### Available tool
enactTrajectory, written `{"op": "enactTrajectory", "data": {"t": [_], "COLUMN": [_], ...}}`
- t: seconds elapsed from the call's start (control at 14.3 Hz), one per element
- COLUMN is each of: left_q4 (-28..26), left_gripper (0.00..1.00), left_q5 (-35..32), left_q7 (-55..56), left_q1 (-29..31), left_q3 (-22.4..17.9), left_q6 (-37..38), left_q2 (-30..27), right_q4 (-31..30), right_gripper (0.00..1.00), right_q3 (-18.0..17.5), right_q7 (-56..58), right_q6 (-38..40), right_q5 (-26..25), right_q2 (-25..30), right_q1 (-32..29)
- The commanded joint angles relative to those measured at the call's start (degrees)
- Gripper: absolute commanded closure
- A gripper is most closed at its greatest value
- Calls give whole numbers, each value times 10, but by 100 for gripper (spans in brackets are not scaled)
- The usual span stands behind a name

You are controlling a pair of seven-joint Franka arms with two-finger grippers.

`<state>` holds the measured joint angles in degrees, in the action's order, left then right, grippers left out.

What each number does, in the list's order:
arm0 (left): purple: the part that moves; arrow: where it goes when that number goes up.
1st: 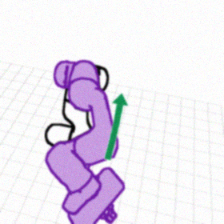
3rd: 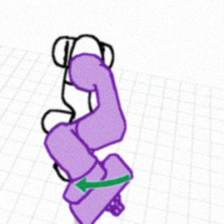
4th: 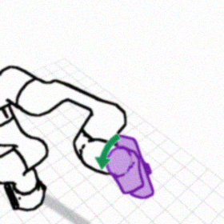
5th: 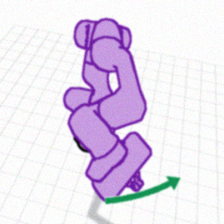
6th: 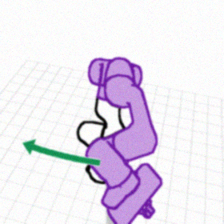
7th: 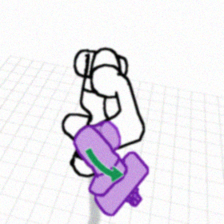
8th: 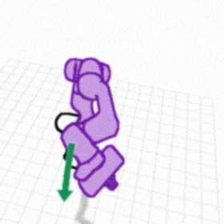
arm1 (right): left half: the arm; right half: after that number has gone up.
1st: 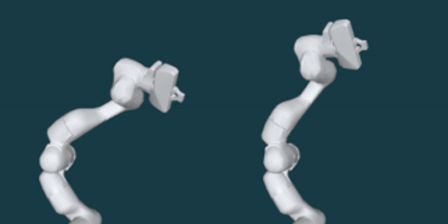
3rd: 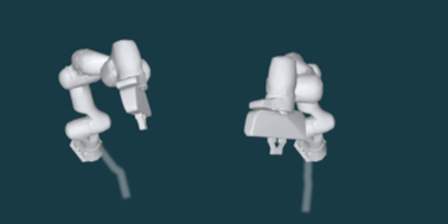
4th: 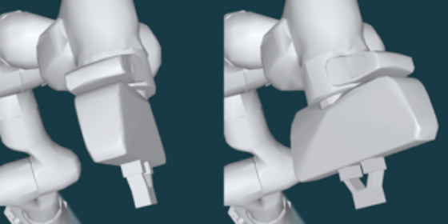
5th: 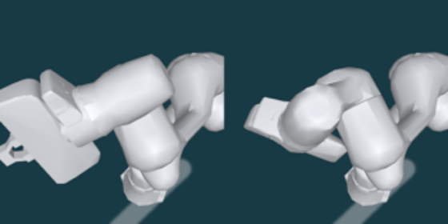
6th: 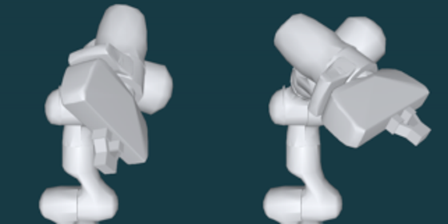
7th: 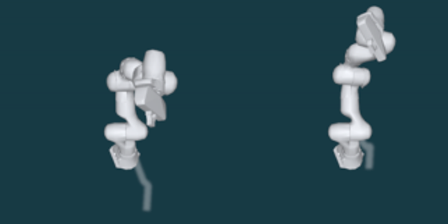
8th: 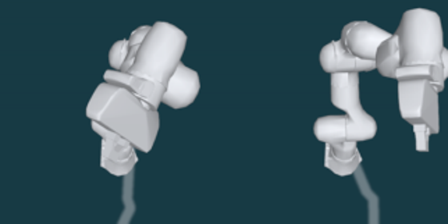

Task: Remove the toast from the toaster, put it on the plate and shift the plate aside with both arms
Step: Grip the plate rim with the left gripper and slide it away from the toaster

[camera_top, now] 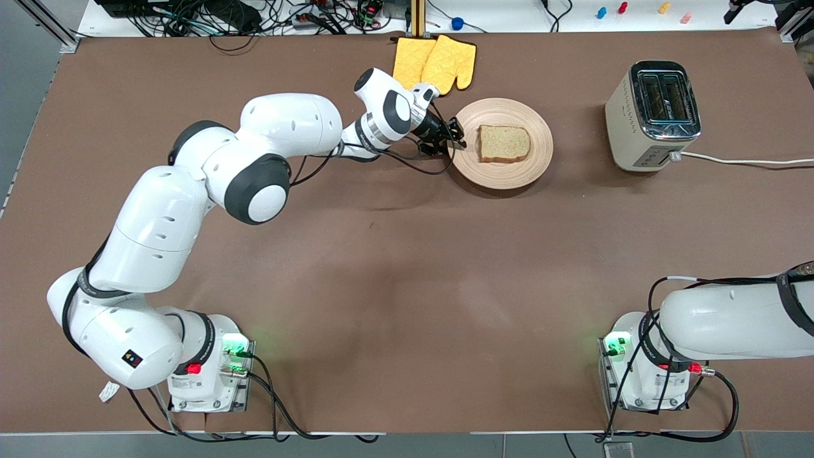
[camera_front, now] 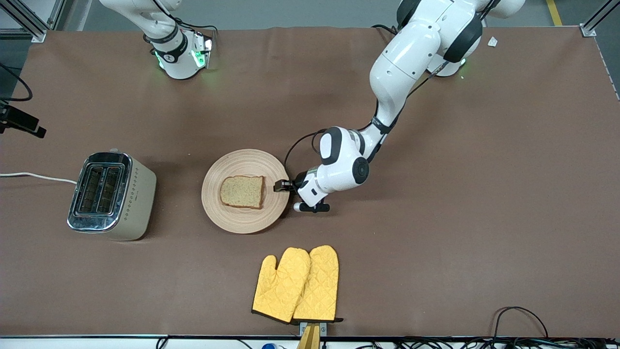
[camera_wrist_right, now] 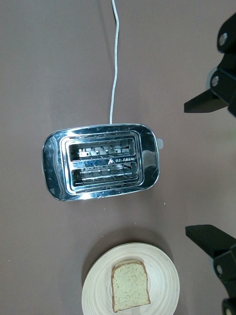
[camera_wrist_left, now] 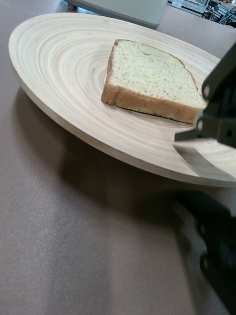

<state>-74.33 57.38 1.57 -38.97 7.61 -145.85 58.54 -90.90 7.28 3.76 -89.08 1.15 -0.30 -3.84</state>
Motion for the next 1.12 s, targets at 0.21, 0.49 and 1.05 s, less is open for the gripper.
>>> {"op": "enactTrajectory", "data": {"t": [0.21, 0.49, 1.05], "left_q4": [11, 7, 3], "left_gripper": [100, 100, 100], "left_q5": [4, -54, -112], "left_q7": [-10, -9, -199], "left_q1": [6, 74, 298], "left_q3": [-4, -6, -1], "left_q6": [0, 110, 388], "left_q2": [-12, -75, -139], "right_q4": [-9, -9, -9], "right_gripper": [0, 0, 0], "right_q3": [-17, -17, -17], "right_q7": [-15, -38, -38], "right_q6": [-14, -13, -7], "right_q5": [29, 29, 28], "right_q2": [8, 8, 8], "right_q1": [4, 4, 7]}}
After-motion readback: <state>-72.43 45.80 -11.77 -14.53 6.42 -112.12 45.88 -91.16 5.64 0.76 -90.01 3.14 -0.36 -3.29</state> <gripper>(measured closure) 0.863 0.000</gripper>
